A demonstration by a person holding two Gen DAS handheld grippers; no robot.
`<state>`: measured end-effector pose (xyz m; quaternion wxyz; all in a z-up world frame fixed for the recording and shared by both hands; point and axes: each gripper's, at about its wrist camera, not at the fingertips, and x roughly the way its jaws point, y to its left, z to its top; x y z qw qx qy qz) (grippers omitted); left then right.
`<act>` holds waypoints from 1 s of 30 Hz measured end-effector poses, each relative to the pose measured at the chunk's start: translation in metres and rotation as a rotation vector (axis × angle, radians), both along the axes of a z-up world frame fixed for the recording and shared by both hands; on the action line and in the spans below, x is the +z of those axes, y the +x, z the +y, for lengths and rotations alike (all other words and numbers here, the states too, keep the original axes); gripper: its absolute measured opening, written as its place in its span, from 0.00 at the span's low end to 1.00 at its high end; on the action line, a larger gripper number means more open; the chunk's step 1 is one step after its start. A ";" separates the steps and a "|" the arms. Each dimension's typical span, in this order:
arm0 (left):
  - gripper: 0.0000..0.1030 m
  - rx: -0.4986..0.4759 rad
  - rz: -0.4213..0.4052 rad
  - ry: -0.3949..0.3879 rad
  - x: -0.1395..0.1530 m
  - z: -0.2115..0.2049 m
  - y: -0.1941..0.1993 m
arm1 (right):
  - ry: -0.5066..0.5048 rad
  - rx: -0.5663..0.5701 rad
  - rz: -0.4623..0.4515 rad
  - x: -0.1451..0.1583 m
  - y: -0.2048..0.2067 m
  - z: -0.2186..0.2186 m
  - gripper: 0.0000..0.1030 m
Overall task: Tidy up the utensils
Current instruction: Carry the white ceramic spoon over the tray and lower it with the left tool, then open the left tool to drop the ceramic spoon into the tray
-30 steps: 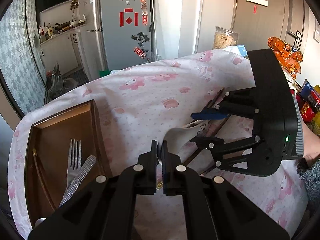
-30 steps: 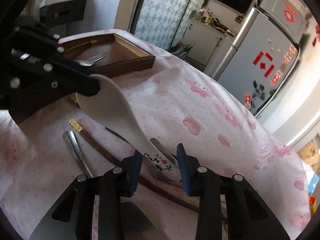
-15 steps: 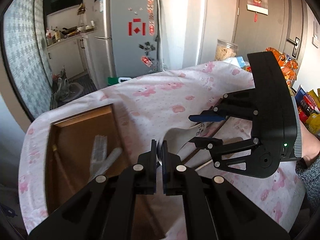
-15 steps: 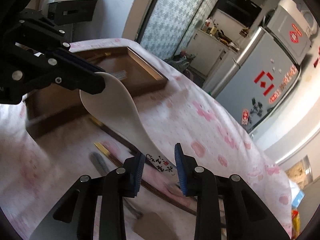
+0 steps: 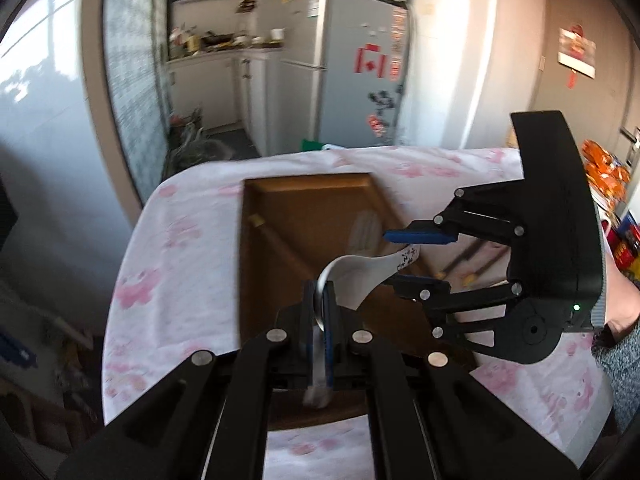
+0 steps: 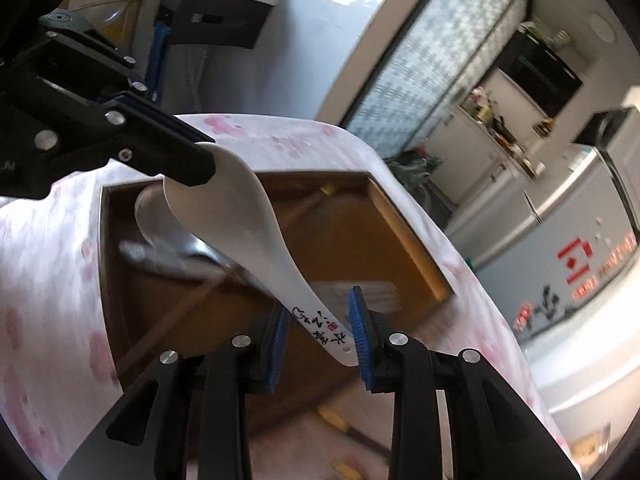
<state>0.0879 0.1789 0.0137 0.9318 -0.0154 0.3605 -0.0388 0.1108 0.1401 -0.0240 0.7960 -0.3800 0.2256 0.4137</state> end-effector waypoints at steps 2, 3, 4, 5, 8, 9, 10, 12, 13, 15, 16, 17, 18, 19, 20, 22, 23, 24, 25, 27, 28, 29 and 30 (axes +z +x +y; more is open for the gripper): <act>0.05 0.021 0.009 -0.007 -0.005 0.009 -0.001 | -0.015 0.001 -0.017 -0.003 -0.002 0.010 0.29; 0.05 0.025 0.012 -0.006 -0.006 0.010 0.000 | -0.026 -0.004 -0.033 -0.004 -0.003 0.011 0.32; 0.05 0.030 0.015 -0.007 -0.009 0.011 0.002 | -0.031 -0.008 -0.039 -0.005 -0.003 0.009 0.37; 0.05 0.033 0.022 -0.009 -0.011 0.011 0.004 | -0.031 -0.013 -0.040 -0.004 -0.003 0.006 0.40; 0.05 0.050 0.045 0.005 -0.020 0.010 0.012 | 0.002 -0.031 -0.008 0.003 -0.002 -0.017 0.50; 0.05 0.054 0.051 0.004 -0.023 0.010 0.015 | 0.024 -0.045 0.015 0.008 0.000 -0.029 0.52; 0.05 0.058 0.056 0.003 -0.026 0.010 0.018 | 0.048 -0.054 0.041 0.013 0.002 -0.041 0.52; 0.05 0.059 0.061 0.004 -0.027 0.011 0.021 | 0.101 -0.094 0.090 0.024 0.007 -0.070 0.52; 0.08 0.057 0.066 0.016 -0.028 0.009 0.023 | 0.129 -0.141 0.112 0.031 0.012 -0.094 0.52; 0.37 0.068 0.061 0.059 -0.026 0.005 0.020 | 0.173 -0.212 0.158 0.041 0.020 -0.134 0.52; 0.59 0.076 0.046 0.084 -0.024 0.002 0.017 | 0.193 -0.254 0.174 0.044 0.024 -0.153 0.52; 0.63 0.077 0.037 0.092 -0.023 0.001 0.015 | 0.207 -0.288 0.181 0.046 0.027 -0.168 0.52; 0.63 0.073 0.030 0.099 -0.021 -0.002 0.011 | 0.223 -0.337 0.188 0.049 0.029 -0.190 0.52; 0.65 0.069 0.029 0.107 -0.019 -0.005 0.009 | 0.237 -0.373 0.196 0.051 0.031 -0.209 0.52; 0.67 0.060 0.023 0.117 -0.016 -0.009 0.005 | 0.249 -0.395 0.201 0.051 0.032 -0.222 0.52; 0.71 0.027 0.006 0.122 -0.010 -0.021 0.001 | 0.274 -0.450 0.215 0.048 0.032 -0.255 0.52; 0.71 0.002 0.003 0.123 -0.007 -0.029 -0.001 | 0.287 -0.470 0.228 0.046 0.031 -0.269 0.52; 0.72 -0.015 0.000 0.123 -0.006 -0.037 0.000 | 0.295 -0.488 0.240 0.042 0.030 -0.280 0.52; 0.73 -0.042 -0.005 0.117 -0.004 -0.046 0.000 | 0.295 -0.498 0.244 0.039 0.030 -0.286 0.52; 0.74 -0.080 -0.004 0.108 -0.002 -0.062 0.003 | 0.304 -0.505 0.273 0.029 0.027 -0.299 0.52; 0.74 -0.099 -0.002 0.110 -0.002 -0.073 0.006 | 0.305 -0.503 0.281 0.024 0.028 -0.303 0.52; 0.74 -0.117 0.000 0.111 -0.003 -0.080 0.008 | 0.302 -0.503 0.281 0.019 0.026 -0.308 0.52; 0.74 -0.145 0.004 0.113 -0.005 -0.092 0.011 | 0.293 -0.508 0.275 0.014 0.024 -0.311 0.52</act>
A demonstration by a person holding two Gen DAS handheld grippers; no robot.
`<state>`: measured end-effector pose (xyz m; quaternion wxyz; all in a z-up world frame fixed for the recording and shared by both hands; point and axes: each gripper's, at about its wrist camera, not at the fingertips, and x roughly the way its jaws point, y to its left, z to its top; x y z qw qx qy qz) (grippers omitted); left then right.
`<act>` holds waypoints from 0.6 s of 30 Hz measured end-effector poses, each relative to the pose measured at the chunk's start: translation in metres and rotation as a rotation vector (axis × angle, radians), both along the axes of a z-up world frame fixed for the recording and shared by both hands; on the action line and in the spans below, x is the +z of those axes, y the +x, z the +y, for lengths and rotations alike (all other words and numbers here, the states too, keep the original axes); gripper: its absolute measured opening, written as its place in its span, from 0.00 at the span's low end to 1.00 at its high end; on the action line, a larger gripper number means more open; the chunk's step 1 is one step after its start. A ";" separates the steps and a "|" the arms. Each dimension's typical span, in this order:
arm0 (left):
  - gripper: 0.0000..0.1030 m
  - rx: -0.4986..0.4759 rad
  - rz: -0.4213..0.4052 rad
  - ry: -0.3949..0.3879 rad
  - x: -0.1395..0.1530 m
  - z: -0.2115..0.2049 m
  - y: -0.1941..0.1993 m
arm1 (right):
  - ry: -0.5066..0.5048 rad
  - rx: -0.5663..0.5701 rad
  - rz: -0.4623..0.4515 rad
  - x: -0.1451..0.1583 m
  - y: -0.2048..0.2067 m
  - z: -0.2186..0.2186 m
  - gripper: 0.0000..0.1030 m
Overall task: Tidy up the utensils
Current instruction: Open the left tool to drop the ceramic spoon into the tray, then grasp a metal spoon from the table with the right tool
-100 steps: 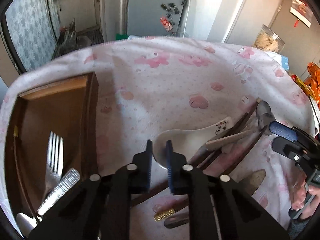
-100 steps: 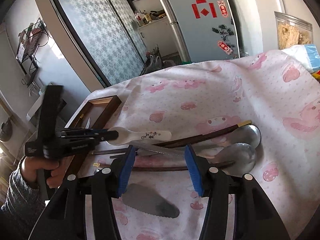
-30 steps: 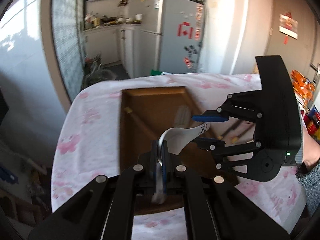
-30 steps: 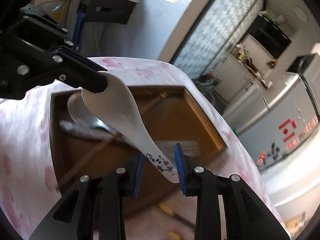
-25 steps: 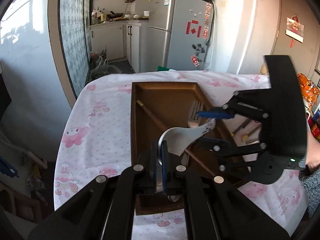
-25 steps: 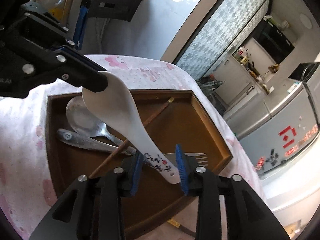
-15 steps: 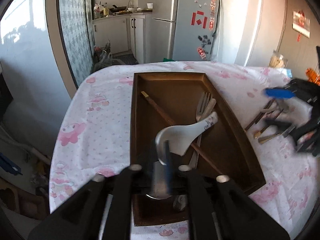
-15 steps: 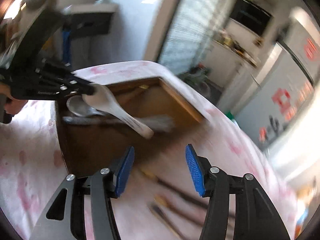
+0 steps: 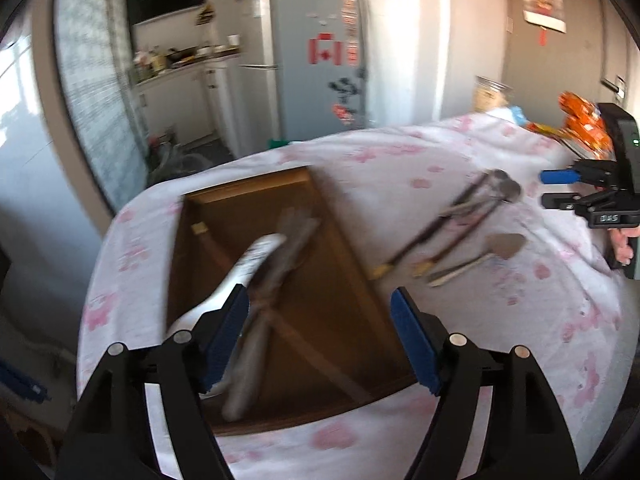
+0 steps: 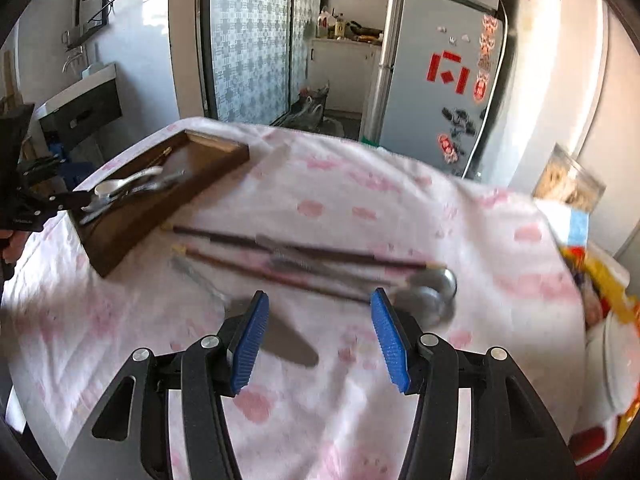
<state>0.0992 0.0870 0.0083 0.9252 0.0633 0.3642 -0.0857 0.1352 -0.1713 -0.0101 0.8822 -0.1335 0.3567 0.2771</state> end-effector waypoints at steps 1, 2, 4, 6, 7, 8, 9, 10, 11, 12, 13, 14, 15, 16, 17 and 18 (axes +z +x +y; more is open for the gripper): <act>0.74 -0.022 0.006 0.002 -0.003 -0.010 0.003 | -0.010 -0.012 -0.002 -0.005 -0.002 -0.001 0.52; 0.74 -0.044 0.013 0.005 -0.006 -0.021 0.006 | -0.022 -0.039 0.001 -0.009 0.001 -0.006 0.52; 0.74 -0.084 0.026 0.017 -0.012 -0.041 0.013 | -0.033 -0.089 0.022 -0.016 0.010 -0.018 0.52; 0.74 -0.124 0.040 0.030 -0.019 -0.059 0.022 | -0.034 -0.108 0.054 -0.025 0.017 -0.030 0.52; 0.74 -0.143 0.048 0.037 -0.021 -0.066 0.026 | -0.033 -0.108 0.064 -0.029 0.019 -0.034 0.52; 0.74 -0.160 0.054 0.044 -0.024 -0.073 0.030 | -0.029 -0.105 0.073 -0.032 0.021 -0.037 0.52; 0.74 -0.182 0.060 0.058 -0.028 -0.081 0.034 | -0.022 -0.102 0.078 -0.034 0.023 -0.040 0.52; 0.74 -0.199 0.063 0.065 -0.030 -0.086 0.039 | -0.012 -0.098 0.081 -0.035 0.024 -0.042 0.52; 0.74 -0.213 0.068 0.068 -0.033 -0.091 0.042 | 0.001 -0.092 0.083 -0.035 0.025 -0.044 0.52; 0.72 -0.224 0.080 0.070 -0.036 -0.096 0.048 | 0.013 -0.088 0.087 -0.035 0.027 -0.045 0.52; 0.70 -0.230 0.090 0.073 -0.038 -0.100 0.054 | 0.034 -0.086 0.097 -0.036 0.029 -0.046 0.52; 0.70 -0.235 0.098 0.077 -0.041 -0.104 0.060 | 0.054 -0.088 0.104 -0.035 0.032 -0.047 0.52; 0.70 -0.240 0.105 0.080 -0.043 -0.109 0.065 | 0.090 -0.120 0.121 -0.033 0.038 -0.051 0.51; 0.70 -0.244 0.111 0.081 -0.044 -0.112 0.069 | 0.110 -0.157 0.135 -0.032 0.042 -0.053 0.51; 0.70 -0.246 0.115 0.082 -0.045 -0.115 0.073 | 0.120 -0.198 0.149 -0.030 0.046 -0.053 0.51; 0.70 -0.248 0.118 0.086 -0.047 -0.120 0.079 | 0.120 -0.245 0.162 -0.030 0.052 -0.052 0.51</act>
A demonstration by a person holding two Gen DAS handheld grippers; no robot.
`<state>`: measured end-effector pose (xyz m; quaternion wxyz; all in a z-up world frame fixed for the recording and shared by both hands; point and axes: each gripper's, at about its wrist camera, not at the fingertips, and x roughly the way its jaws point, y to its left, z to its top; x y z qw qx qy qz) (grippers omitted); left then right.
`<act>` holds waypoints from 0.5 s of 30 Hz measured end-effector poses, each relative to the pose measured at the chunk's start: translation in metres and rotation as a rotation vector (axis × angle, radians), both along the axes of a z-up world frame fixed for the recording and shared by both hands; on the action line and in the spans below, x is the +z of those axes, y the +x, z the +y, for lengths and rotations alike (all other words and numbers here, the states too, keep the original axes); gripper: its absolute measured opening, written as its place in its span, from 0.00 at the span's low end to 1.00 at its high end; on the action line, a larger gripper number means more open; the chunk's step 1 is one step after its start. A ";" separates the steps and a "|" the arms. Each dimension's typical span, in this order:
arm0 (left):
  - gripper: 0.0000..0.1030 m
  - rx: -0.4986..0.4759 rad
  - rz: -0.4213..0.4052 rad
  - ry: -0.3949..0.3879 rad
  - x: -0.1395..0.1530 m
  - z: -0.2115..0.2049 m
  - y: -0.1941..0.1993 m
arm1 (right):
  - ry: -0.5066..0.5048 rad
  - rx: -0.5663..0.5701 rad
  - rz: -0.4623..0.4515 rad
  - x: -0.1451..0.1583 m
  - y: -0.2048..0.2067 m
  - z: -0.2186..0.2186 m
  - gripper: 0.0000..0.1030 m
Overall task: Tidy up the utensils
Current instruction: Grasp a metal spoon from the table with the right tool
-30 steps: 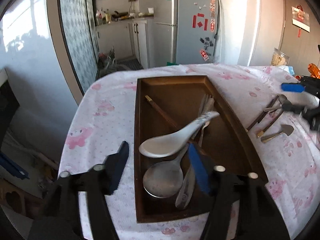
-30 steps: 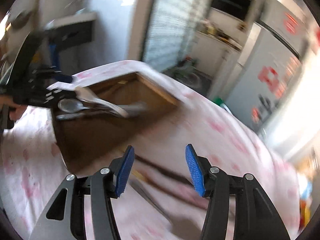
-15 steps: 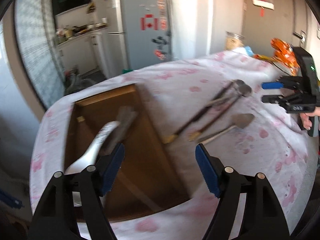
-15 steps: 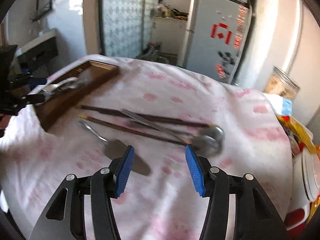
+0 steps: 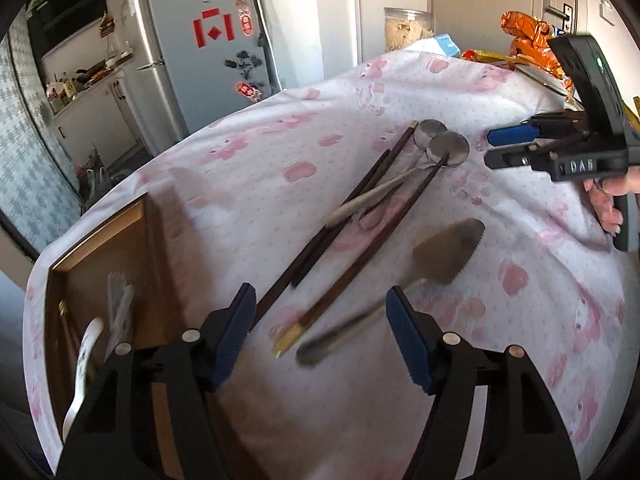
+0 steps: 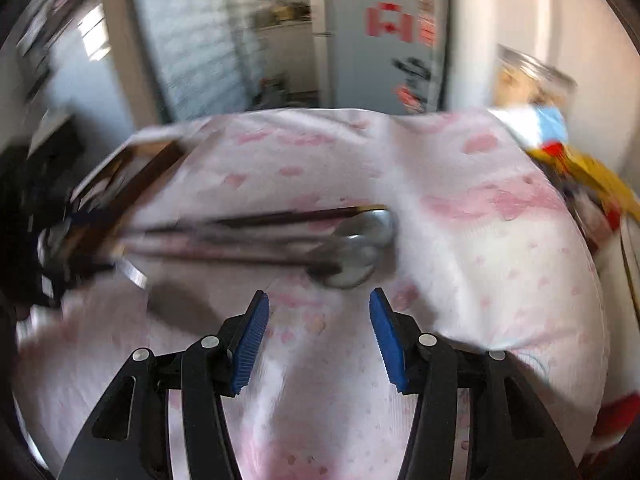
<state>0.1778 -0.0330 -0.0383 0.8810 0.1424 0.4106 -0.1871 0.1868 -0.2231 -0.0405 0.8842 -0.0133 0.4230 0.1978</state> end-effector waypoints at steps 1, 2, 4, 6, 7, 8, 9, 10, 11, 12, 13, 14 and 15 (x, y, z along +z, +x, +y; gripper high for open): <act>0.70 -0.002 0.002 0.000 -0.001 -0.003 0.003 | 0.009 -0.021 0.012 -0.001 0.004 0.001 0.51; 0.70 -0.006 0.004 -0.004 -0.002 -0.006 0.006 | 0.013 -0.039 0.022 -0.002 0.007 0.001 0.51; 0.70 -0.010 0.004 -0.011 -0.002 -0.010 0.010 | 0.019 -0.088 0.043 -0.006 0.014 0.003 0.48; 0.70 -0.019 0.002 -0.016 -0.002 -0.015 0.012 | 0.027 -0.115 0.068 -0.011 0.021 0.004 0.48; 0.70 -0.024 0.000 -0.017 -0.002 -0.017 0.013 | 0.063 -0.137 0.099 -0.015 0.026 0.002 0.48; 0.70 -0.030 -0.001 -0.018 -0.001 -0.019 0.013 | 0.091 -0.157 0.124 -0.019 0.030 0.000 0.48; 0.70 -0.035 -0.002 -0.018 0.000 -0.020 0.013 | 0.108 -0.166 0.134 -0.020 0.033 -0.001 0.44; 0.70 -0.040 -0.007 -0.018 0.001 -0.022 0.013 | 0.106 -0.171 0.135 -0.021 0.034 0.000 0.37; 0.70 -0.043 -0.010 -0.017 0.002 -0.024 0.014 | 0.102 -0.183 0.130 -0.021 0.036 0.000 0.30; 0.70 -0.047 -0.014 -0.016 0.003 -0.025 0.013 | 0.115 -0.187 0.127 -0.021 0.038 -0.001 0.16; 0.70 -0.048 -0.018 -0.014 0.003 -0.026 0.013 | 0.135 -0.183 0.127 -0.021 0.038 -0.003 0.10; 0.70 -0.047 -0.025 -0.011 0.004 -0.026 0.013 | 0.143 -0.183 0.115 -0.020 0.037 -0.003 0.09; 0.70 -0.046 -0.028 -0.009 0.005 -0.025 0.012 | 0.136 -0.177 0.091 -0.017 0.033 -0.002 0.09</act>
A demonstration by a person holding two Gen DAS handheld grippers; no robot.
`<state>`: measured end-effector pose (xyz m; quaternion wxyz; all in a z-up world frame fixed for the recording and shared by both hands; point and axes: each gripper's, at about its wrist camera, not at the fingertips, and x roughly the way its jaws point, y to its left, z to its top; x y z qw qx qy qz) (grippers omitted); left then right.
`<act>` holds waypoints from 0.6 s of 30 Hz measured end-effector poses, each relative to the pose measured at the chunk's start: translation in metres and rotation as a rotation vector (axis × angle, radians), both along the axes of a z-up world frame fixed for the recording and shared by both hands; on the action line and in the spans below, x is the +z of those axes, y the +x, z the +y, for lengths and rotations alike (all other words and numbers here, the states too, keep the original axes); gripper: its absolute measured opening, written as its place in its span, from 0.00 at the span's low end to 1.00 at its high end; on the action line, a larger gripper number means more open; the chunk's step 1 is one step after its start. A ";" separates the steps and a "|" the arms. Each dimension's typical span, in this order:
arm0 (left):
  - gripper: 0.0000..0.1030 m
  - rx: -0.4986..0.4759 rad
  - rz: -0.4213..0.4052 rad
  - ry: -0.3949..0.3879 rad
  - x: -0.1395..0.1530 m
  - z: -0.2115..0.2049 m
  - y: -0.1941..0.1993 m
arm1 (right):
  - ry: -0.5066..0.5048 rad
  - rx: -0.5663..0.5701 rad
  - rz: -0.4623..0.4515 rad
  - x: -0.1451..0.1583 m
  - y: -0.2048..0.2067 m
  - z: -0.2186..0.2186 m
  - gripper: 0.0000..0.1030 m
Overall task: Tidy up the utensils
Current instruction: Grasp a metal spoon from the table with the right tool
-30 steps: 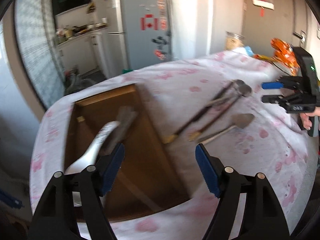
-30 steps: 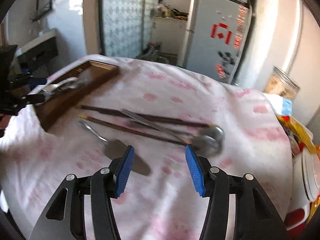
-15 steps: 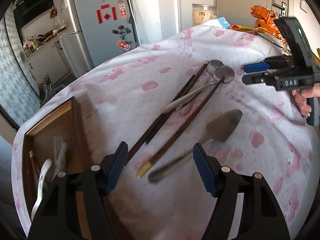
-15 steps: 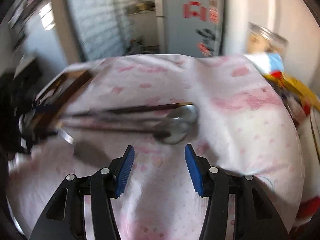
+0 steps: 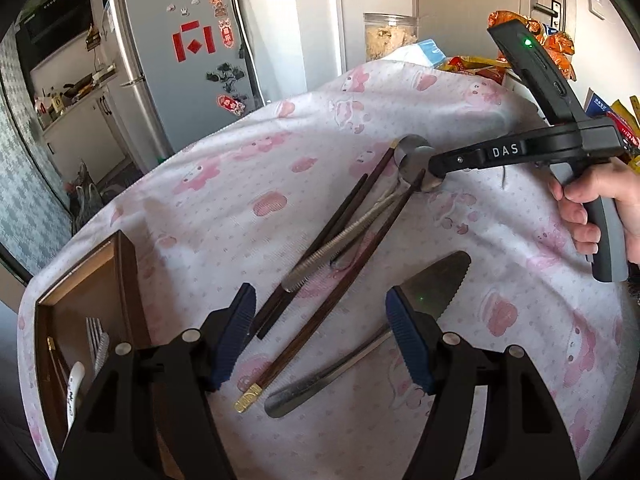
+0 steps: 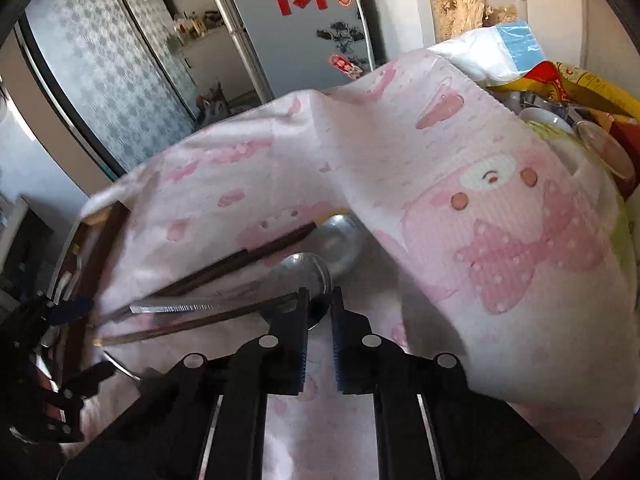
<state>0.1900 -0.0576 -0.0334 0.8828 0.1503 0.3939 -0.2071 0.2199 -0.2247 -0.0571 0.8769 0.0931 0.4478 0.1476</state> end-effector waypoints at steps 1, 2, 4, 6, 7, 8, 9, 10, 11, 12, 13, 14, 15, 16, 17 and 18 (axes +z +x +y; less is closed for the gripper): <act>0.70 -0.001 -0.004 0.000 0.000 0.001 0.000 | -0.003 0.014 -0.016 0.003 -0.003 0.003 0.09; 0.70 -0.004 -0.008 0.000 0.000 0.002 -0.001 | -0.003 0.034 -0.033 0.006 -0.006 0.006 0.08; 0.70 -0.007 -0.016 0.004 0.000 0.005 -0.002 | -0.012 0.082 -0.087 0.017 -0.016 0.013 0.06; 0.70 -0.005 -0.021 -0.008 0.001 0.008 -0.001 | -0.025 0.137 -0.163 0.032 -0.031 0.019 0.06; 0.70 -0.006 -0.022 -0.023 0.002 0.009 0.000 | -0.034 0.157 -0.192 0.039 -0.036 0.022 0.05; 0.70 -0.012 -0.022 -0.043 0.004 0.009 0.002 | -0.043 0.171 -0.225 0.047 -0.042 0.023 0.05; 0.70 -0.022 -0.020 -0.055 0.005 0.008 0.004 | -0.042 0.179 -0.254 0.055 -0.048 0.024 0.04; 0.70 -0.030 -0.020 -0.057 0.005 0.005 0.006 | -0.049 0.181 -0.277 0.061 -0.052 0.023 0.03; 0.70 -0.037 -0.028 -0.050 0.007 0.001 0.007 | -0.083 0.176 -0.316 0.069 -0.058 0.024 0.02; 0.70 -0.042 -0.040 -0.046 0.009 -0.002 0.008 | -0.124 0.167 -0.349 0.075 -0.062 0.024 0.02; 0.70 -0.049 -0.047 -0.051 0.011 -0.004 0.008 | -0.148 0.162 -0.364 0.079 -0.063 0.022 0.02; 0.70 -0.059 -0.048 -0.067 0.014 -0.005 0.008 | -0.161 0.152 -0.372 0.082 -0.064 0.017 0.02; 0.70 -0.063 -0.047 -0.079 0.016 -0.006 0.007 | -0.158 0.139 -0.374 0.084 -0.063 0.013 0.02; 0.70 -0.069 -0.046 -0.091 0.017 -0.007 0.007 | -0.111 0.134 -0.358 0.086 -0.060 0.004 0.01; 0.70 -0.073 -0.049 -0.095 0.018 -0.009 0.006 | -0.054 0.139 -0.339 0.086 -0.057 -0.003 0.01; 0.70 -0.077 -0.050 -0.092 0.017 -0.012 0.006 | -0.005 0.138 -0.328 0.087 -0.056 -0.009 0.01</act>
